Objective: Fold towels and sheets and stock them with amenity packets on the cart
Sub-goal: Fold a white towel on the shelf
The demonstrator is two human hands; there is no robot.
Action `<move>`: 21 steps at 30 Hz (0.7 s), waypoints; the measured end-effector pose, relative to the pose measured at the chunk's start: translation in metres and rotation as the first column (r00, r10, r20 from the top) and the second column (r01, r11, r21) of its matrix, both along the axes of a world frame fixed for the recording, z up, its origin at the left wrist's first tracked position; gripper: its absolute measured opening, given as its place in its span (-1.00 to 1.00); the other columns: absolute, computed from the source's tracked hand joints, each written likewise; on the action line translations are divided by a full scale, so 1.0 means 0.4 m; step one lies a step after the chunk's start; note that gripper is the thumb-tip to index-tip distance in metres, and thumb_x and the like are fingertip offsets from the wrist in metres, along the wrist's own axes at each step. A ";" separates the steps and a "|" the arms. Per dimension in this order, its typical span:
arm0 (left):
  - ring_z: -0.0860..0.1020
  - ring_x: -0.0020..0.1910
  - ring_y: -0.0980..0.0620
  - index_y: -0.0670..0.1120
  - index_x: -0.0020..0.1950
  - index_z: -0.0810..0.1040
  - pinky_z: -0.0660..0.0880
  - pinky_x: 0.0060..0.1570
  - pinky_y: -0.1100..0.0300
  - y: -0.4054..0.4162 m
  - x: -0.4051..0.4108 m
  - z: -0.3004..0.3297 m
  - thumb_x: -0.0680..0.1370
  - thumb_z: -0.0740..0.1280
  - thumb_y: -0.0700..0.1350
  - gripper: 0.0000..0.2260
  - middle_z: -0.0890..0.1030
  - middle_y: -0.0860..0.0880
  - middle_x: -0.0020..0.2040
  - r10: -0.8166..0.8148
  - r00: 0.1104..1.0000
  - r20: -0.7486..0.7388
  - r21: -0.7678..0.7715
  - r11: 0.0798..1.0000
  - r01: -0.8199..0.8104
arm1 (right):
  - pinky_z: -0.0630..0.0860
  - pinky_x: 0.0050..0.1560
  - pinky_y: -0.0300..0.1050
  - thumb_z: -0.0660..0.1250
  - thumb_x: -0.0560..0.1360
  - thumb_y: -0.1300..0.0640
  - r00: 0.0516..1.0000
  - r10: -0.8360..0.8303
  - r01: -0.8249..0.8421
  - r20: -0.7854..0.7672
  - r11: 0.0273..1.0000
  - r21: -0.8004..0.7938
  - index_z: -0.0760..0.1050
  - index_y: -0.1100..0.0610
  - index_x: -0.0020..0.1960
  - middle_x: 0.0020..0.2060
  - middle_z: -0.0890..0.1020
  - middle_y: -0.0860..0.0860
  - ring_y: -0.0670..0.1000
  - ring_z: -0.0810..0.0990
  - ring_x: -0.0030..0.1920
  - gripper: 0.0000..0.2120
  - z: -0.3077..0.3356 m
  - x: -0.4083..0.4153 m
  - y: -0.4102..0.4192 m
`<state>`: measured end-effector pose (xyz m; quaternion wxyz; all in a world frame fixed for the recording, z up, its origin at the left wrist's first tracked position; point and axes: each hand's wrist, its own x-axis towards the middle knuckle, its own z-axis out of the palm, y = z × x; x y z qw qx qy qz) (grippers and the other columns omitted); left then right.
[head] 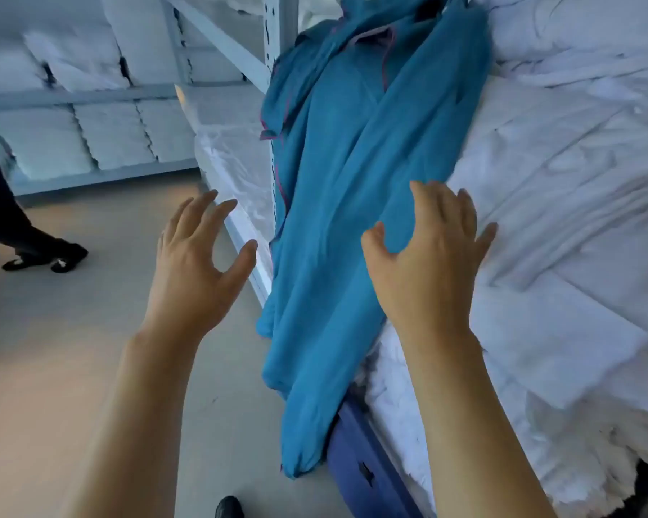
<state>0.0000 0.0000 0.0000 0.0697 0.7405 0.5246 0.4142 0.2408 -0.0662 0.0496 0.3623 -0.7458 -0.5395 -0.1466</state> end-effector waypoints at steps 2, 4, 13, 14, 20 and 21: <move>0.20 0.58 -0.06 0.03 0.52 0.40 0.25 0.50 -0.19 0.046 -0.035 0.003 0.59 0.38 0.07 -0.50 0.33 0.00 0.56 0.007 1.000 0.019 -0.011 1.000 -0.007 | 0.17 0.47 0.44 0.30 0.48 -0.08 0.996 0.084 -0.084 0.011 0.996 0.002 0.42 0.09 0.45 0.45 0.43 0.04 0.17 0.30 0.52 -0.43 0.005 -0.046 0.054; 0.20 0.58 -0.06 0.04 0.52 0.40 0.25 0.51 -0.19 0.100 -0.076 0.005 0.59 0.37 0.09 -0.49 0.32 0.01 0.57 0.001 1.000 0.015 -0.030 1.000 -0.001 | 0.15 0.48 0.41 0.34 0.49 -0.07 0.981 0.191 -0.190 0.021 0.979 -0.068 0.40 0.08 0.48 0.49 0.37 0.04 0.15 0.26 0.54 -0.41 0.007 -0.101 0.117; 0.18 0.58 0.01 0.09 0.52 0.38 0.27 0.49 -0.20 0.315 -0.296 0.021 0.58 0.27 0.20 -0.48 0.32 0.04 0.56 0.005 0.999 0.034 -0.022 1.000 -0.004 | 0.21 0.46 0.30 0.35 0.53 -0.12 0.924 0.381 -0.369 0.006 0.898 -0.240 0.33 0.03 0.55 0.56 0.26 0.01 0.12 0.19 0.57 -0.36 -0.022 -0.305 0.363; 0.18 0.58 0.02 0.09 0.52 0.38 0.27 0.49 -0.20 0.332 -0.317 0.021 0.58 0.27 0.20 -0.48 0.33 0.04 0.56 0.008 0.999 0.033 -0.024 1.000 -0.007 | 0.21 0.47 0.30 0.35 0.53 -0.12 0.921 0.388 -0.377 0.002 0.895 -0.237 0.32 0.03 0.55 0.56 0.25 0.00 0.12 0.18 0.58 -0.37 -0.022 -0.325 0.385; 0.17 0.59 0.04 0.09 0.53 0.37 0.26 0.50 -0.18 0.424 -0.396 0.010 0.59 0.26 0.22 -0.47 0.31 0.05 0.56 0.022 0.999 0.029 -0.028 0.999 -0.021 | 0.17 0.50 0.28 0.35 0.55 -0.11 0.903 0.428 -0.422 -0.031 0.873 -0.244 0.29 0.01 0.57 0.58 0.22 -0.02 0.09 0.13 0.60 -0.36 -0.027 -0.404 0.486; 0.17 0.59 0.04 0.10 0.53 0.37 0.27 0.50 -0.18 0.438 -0.400 0.006 0.59 0.26 0.22 -0.47 0.31 0.05 0.57 0.019 0.999 0.030 -0.026 1.000 -0.018 | 0.17 0.51 0.27 0.35 0.55 -0.11 0.901 0.433 -0.429 -0.038 0.871 -0.240 0.29 0.01 0.57 0.58 0.22 -0.02 0.09 0.13 0.60 -0.37 -0.029 -0.409 0.500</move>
